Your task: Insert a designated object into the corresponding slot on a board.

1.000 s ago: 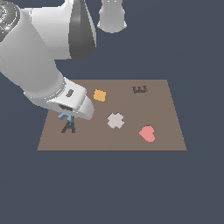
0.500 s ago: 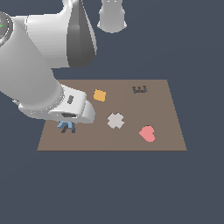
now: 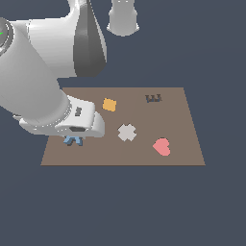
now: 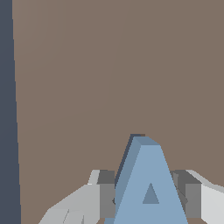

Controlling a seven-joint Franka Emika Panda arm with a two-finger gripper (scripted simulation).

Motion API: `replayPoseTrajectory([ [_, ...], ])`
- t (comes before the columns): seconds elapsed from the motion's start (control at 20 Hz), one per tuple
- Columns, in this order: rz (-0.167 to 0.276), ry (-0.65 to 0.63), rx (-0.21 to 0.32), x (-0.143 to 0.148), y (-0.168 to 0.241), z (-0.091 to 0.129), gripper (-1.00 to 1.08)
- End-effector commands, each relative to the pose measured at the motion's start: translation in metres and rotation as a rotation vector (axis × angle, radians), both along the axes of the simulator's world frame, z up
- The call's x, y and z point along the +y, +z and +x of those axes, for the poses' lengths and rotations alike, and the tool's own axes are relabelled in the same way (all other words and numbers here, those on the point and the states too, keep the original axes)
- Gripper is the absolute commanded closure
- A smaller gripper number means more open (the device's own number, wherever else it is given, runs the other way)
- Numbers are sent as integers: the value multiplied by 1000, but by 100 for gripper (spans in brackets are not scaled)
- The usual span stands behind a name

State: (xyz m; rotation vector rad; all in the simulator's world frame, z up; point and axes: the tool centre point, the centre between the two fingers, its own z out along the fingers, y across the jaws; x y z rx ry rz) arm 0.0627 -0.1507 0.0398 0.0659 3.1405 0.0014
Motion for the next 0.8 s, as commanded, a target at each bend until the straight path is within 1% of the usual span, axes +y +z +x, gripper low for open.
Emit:
replayPoseTrajectory([
  [0.0,0,1,0,0,-1,0,108],
  [0.25,0,4,0,0,-10,1,108],
  [0.3,0,4,0,0,-10,1,-92],
  [0.75,0,4,0,0,-10,1,-92],
])
